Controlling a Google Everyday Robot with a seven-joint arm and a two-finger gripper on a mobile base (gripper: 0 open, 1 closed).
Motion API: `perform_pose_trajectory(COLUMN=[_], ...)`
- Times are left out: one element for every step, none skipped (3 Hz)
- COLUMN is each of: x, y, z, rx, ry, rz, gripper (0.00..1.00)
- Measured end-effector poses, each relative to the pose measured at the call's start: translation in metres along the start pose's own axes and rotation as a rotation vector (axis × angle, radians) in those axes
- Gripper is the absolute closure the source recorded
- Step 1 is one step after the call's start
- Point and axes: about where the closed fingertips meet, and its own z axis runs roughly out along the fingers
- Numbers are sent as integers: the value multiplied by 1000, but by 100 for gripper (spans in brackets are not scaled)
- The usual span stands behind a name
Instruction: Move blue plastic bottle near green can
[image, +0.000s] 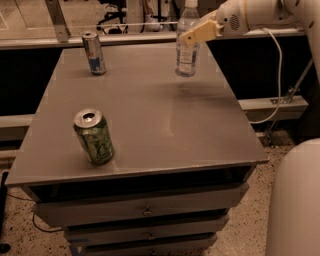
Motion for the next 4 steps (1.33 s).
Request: perform_pose_trajectory(x=[0,-5,-6,-15], y=[12,46,97,143], z=[6,25,48,60], rx=[-17,-71,-155,-213], ry=[-17,-82,-101,-99], rz=[-2,-2,-4,-27], gripper=[100,100,100,100])
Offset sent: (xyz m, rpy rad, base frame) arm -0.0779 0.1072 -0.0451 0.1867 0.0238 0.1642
